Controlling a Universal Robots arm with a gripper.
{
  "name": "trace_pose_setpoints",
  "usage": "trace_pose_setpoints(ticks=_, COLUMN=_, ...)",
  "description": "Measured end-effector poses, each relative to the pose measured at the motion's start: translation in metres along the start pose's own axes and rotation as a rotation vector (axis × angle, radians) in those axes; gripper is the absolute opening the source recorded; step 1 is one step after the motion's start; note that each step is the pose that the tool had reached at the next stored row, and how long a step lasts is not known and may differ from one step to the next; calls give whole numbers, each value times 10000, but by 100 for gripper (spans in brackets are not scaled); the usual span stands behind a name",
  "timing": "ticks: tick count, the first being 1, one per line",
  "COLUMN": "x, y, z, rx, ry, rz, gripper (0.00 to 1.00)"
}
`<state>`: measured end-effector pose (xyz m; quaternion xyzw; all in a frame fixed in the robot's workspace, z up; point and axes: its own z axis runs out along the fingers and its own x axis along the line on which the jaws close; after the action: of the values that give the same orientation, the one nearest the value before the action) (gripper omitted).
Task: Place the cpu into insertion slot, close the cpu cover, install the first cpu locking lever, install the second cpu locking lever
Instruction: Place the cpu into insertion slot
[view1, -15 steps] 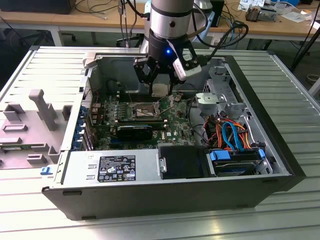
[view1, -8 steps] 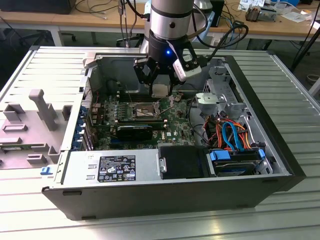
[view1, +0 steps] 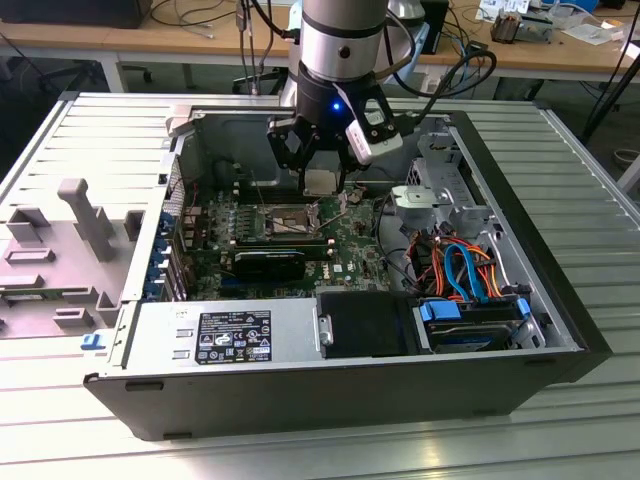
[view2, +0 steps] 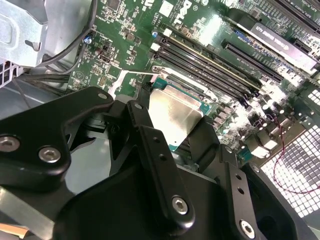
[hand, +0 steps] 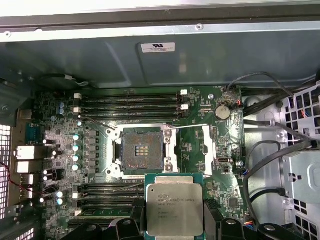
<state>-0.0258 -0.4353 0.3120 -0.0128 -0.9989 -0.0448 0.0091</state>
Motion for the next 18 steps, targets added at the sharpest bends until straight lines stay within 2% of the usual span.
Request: trace_pose_setpoints(ticks=18, x=-1, y=-18, z=33, rx=3, ry=0, rz=0, gripper=55)
